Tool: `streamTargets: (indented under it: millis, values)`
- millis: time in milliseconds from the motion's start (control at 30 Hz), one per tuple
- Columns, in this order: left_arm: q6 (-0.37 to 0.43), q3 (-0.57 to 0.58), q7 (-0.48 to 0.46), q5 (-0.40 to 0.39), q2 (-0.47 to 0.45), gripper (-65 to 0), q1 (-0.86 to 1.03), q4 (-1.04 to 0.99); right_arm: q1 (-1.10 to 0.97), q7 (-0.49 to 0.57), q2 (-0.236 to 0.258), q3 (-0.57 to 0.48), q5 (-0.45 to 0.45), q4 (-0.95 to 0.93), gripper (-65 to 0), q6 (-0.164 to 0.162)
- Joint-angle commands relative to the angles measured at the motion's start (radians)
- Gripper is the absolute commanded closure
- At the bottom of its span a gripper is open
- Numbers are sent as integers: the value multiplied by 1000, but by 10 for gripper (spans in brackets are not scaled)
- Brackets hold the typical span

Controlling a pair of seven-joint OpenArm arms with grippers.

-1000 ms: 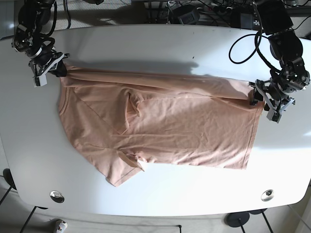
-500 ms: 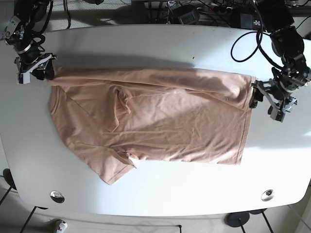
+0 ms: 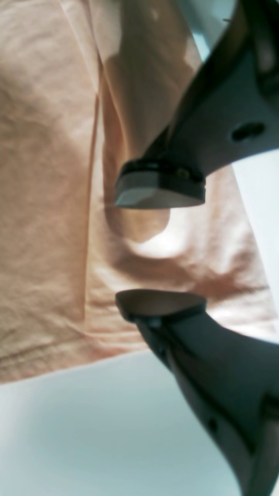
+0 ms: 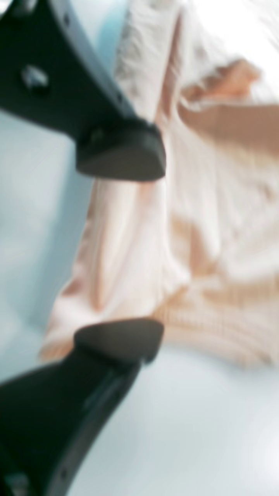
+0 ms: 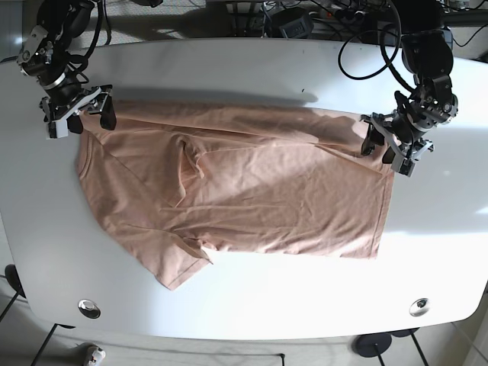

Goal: Fold the T-shirt properly
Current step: 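Pull the shirt's edge taut with both grippers and release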

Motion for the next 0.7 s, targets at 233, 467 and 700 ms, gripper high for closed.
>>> streamTargets:
  millis: [233,467,700]
  values:
    - [-1,-5,-22,-15,-13,-64,4,-18,46,40,61,-8,4,-179,-124,-1]
    - [-3,-5,-22,-15,-45,-67,20,-147,35,72,71,-8,2,-272,-127,-1]
    - [-3,-20,-14,-18,-62,-67,207,4,-92,78,59,-8,4,-155,-124,-1]
